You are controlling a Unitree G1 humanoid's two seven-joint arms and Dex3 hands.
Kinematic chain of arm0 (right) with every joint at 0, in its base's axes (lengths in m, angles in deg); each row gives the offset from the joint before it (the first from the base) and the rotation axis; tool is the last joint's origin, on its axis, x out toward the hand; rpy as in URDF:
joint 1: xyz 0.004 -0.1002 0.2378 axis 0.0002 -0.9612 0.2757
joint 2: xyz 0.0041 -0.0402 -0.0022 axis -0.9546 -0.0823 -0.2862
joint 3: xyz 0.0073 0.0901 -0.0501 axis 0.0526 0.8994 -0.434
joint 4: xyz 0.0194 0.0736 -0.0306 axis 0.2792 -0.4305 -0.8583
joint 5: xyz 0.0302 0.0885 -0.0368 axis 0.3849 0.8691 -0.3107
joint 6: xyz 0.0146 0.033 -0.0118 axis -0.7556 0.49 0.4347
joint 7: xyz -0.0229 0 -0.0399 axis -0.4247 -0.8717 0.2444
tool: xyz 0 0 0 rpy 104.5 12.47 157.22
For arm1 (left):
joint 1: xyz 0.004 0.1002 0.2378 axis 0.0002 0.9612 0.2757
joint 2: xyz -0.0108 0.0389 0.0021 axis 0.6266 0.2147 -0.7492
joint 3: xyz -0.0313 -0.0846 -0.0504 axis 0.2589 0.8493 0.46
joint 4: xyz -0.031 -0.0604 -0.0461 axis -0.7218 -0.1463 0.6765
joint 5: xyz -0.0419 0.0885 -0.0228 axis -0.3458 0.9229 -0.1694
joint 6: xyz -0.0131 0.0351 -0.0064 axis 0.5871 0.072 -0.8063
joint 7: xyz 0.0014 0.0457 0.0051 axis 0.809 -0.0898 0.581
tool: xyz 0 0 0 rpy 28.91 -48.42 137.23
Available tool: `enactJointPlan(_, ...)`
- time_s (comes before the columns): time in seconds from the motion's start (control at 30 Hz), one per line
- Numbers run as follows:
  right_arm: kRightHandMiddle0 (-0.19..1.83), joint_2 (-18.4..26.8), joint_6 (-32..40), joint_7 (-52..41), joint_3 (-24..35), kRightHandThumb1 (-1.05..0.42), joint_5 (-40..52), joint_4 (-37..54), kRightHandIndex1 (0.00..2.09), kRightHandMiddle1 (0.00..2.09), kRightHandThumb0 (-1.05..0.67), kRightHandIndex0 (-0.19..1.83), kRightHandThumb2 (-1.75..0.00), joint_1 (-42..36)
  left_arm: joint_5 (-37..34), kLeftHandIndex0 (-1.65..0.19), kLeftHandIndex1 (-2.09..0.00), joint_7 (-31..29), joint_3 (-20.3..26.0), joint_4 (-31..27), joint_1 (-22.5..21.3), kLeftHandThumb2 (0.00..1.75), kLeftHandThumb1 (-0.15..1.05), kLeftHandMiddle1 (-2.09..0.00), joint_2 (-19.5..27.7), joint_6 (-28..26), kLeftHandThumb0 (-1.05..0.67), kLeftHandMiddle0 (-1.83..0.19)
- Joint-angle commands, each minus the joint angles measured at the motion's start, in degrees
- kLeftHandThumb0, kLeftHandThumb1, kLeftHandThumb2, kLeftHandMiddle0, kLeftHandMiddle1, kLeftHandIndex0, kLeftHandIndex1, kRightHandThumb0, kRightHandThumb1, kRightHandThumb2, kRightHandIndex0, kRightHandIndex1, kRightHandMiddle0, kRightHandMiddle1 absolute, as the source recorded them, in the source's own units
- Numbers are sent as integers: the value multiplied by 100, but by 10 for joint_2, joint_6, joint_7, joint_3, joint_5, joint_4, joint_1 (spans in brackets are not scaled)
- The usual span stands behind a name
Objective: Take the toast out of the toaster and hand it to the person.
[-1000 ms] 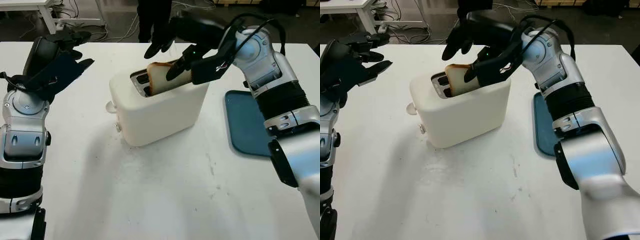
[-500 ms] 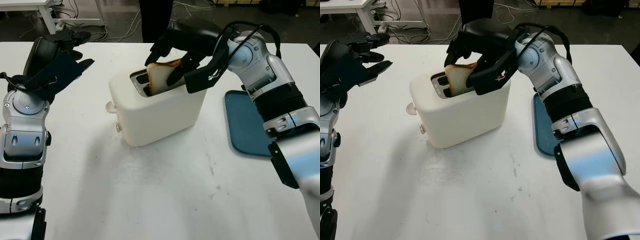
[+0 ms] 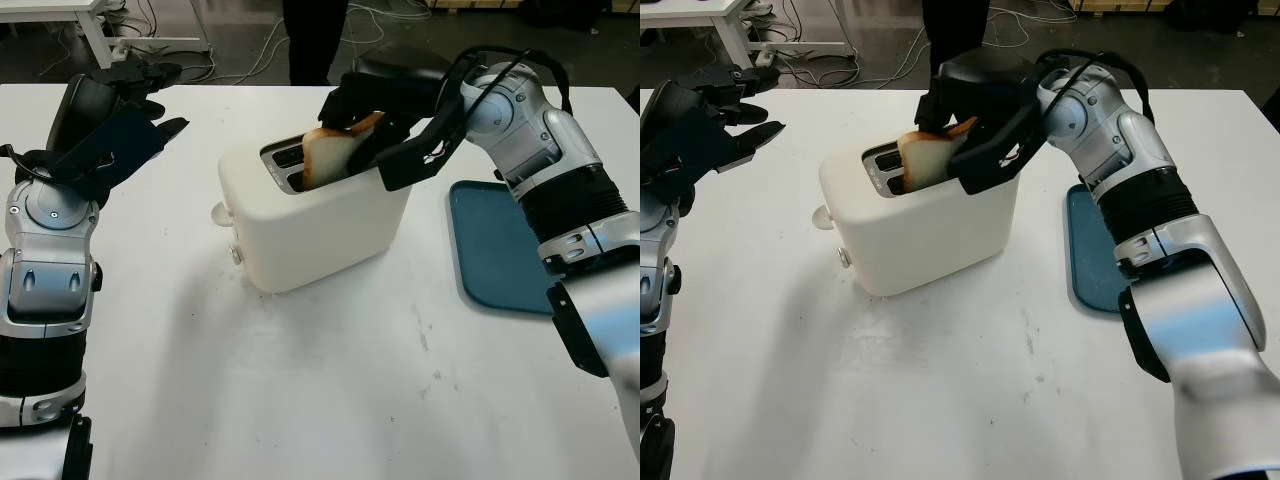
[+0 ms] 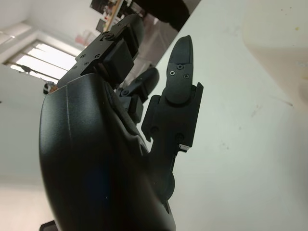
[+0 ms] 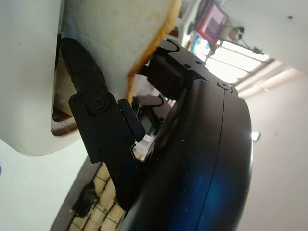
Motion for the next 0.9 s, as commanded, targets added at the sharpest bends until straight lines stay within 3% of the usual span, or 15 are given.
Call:
enactJointPlan(0.0, 76, 8, 6, 3, -7, -70, -13, 11, 170, 149, -43, 79, 0, -2, 0, -64, -1, 3, 2, -5, 4, 18, 92, -64, -1, -4, -34, -42)
enactJointPlan(0.07, 73, 12, 3, 7, -12, -71, -27, 15, 174, 164, -44, 83, -1, -2, 0, -63, 0, 2, 2, -6, 4, 18, 92, -64, -1, -9, -34, -42)
enactJointPlan(0.23, 73, 15, -20, 42, -19, -75, -44, 9, 175, 174, -40, 94, -2, -11, 3, -64, 0, 2, -1, -5, 4, 19, 92, -65, 3, 0, -32, -43)
enactJointPlan(0.33, 73, 14, -40, 81, -21, -83, -53, -5, 175, 174, -39, 99, -5, -18, 3, -64, -1, 1, -1, -2, 3, 19, 92, -65, 5, 3, -33, -43)
enactJointPlan(0.43, 75, 12, -57, 115, -20, -91, -59, -19, 175, 175, -54, 103, -17, -21, 5, -64, -1, 2, -2, 0, 2, 18, 92, -65, 6, 4, -33, -43)
enactJointPlan(0.5, 83, 10, -71, 133, -16, -92, -55, -34, 175, 154, -61, 103, -31, -18, 0, -64, -1, 1, 1, -1, 1, 18, 92, -65, 3, 1, -33, -43)
enactJointPlan(0.63, 81, 5, -84, 139, 5, -92, -21, -61, 175, 163, -60, 106, -40, -8, 0, -63, 0, 1, 1, 1, 1, 17, 92, -65, 4, 5, -33, -43)
enactJointPlan(0.87, 78, 2, -94, 133, 73, -92, 68, -109, 175, 174, -47, 104, -38, 26, -3, -64, 0, 5, 4, 2, 1, 16, 92, -65, -2, 3, -35, -41)
